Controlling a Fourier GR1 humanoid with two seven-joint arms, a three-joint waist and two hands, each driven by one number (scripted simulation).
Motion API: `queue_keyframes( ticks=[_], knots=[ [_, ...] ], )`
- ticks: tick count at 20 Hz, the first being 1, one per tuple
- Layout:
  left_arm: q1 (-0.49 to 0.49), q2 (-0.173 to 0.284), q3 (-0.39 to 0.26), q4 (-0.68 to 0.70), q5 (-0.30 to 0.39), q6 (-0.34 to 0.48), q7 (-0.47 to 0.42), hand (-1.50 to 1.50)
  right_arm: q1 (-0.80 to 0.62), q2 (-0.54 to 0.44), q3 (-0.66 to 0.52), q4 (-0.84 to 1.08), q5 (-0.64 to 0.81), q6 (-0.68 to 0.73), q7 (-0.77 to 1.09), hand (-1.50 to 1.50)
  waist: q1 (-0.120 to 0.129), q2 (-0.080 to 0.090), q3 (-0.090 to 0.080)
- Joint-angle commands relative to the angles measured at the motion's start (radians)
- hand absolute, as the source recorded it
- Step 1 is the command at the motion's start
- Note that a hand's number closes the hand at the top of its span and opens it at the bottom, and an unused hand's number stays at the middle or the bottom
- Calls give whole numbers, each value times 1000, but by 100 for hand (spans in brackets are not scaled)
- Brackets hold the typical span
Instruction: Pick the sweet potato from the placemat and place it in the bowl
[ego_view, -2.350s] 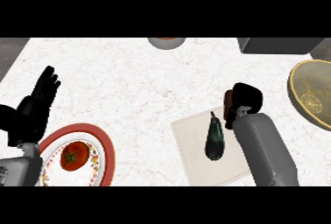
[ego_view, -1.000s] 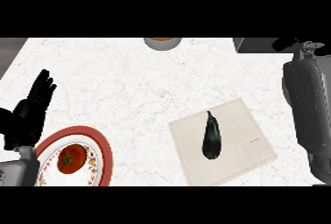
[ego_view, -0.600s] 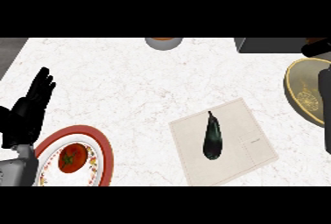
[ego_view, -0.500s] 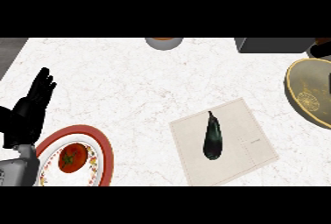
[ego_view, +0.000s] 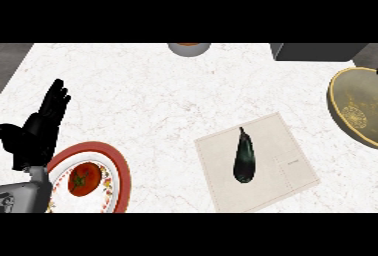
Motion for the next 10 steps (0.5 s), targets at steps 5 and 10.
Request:
queue_keyframes(
  ticks=[5,10],
  knots=[
    [-4,-1,2,-29,-6,6,17,0,45,-105,-126,269,-99,105,-30,-150,9,6,2],
    [-34,39,49,54,26,-48,-6,0,58,-98,-125,319,-165,138,-205,-150,-2,1,1]
  ],
)
